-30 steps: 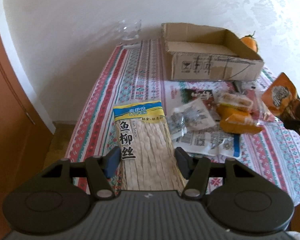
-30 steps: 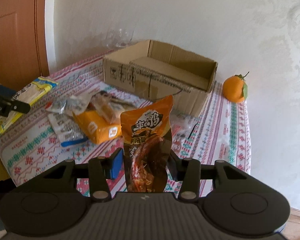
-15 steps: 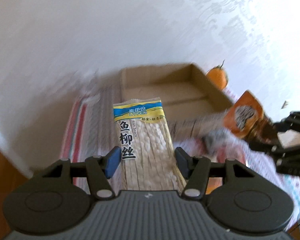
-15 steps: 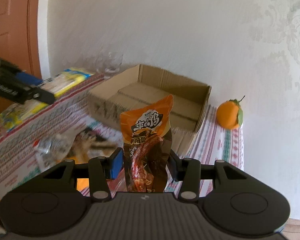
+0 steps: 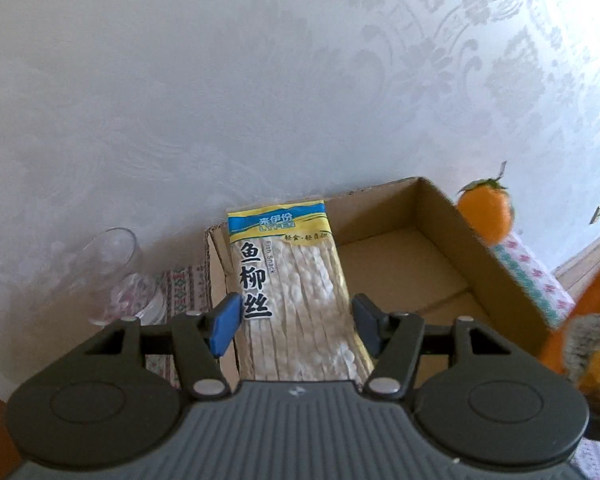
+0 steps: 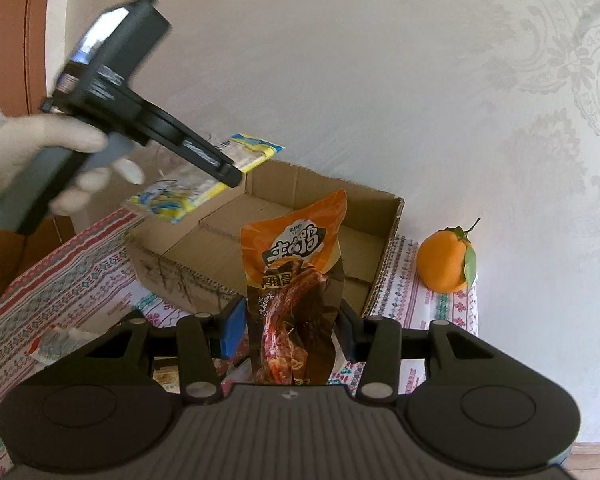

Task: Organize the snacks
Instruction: 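Lift both bags and lower them into the cardboard box, opening both tools, then withdraw both tools from the box back over the remaining snacks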

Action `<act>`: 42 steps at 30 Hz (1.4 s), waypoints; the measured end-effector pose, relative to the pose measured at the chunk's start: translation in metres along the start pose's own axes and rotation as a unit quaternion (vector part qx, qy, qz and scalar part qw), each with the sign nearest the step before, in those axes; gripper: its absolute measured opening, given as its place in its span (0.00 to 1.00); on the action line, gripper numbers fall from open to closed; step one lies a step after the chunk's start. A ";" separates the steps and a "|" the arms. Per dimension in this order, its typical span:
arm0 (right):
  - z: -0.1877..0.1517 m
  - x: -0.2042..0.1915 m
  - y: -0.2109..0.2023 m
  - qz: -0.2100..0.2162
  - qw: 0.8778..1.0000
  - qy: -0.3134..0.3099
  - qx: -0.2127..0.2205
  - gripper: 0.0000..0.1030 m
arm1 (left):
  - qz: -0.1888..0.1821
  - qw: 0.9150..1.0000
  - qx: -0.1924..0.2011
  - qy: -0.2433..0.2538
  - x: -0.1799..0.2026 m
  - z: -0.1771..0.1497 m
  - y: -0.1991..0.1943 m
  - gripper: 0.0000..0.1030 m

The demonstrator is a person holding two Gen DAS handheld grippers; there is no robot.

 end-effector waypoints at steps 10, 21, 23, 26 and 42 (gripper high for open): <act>0.010 0.001 0.012 -0.004 1.000 0.007 -0.006 0.50 | 0.016 0.999 0.037 -0.024 -0.008 -0.021 -0.032 0.88; 0.051 0.005 0.069 -0.007 0.999 0.032 -0.031 0.50 | 0.019 0.998 0.045 -0.030 0.024 -0.110 -0.131 0.90; 0.057 0.007 0.087 -0.007 0.998 0.041 -0.045 0.50 | 0.023 0.998 0.046 -0.040 0.026 -0.126 -0.141 0.90; 0.066 0.008 0.114 -0.013 0.997 0.048 -0.060 0.50 | 0.035 0.998 0.039 -0.044 0.030 -0.146 -0.148 0.90; 0.082 -0.007 0.098 -0.036 0.999 0.022 -0.019 1.00 | 0.029 0.997 0.019 -0.070 0.030 -0.176 -0.151 0.90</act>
Point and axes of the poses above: each gripper's, at about its wrist camera, not at the fingertips, and y roughly the way its jaws point, x to its right, z to its top, the point moved 7 cm from there along y, roughly the way its jaws point, and after that the axes turned 13 degrees about -z, right-handed, at the moved point
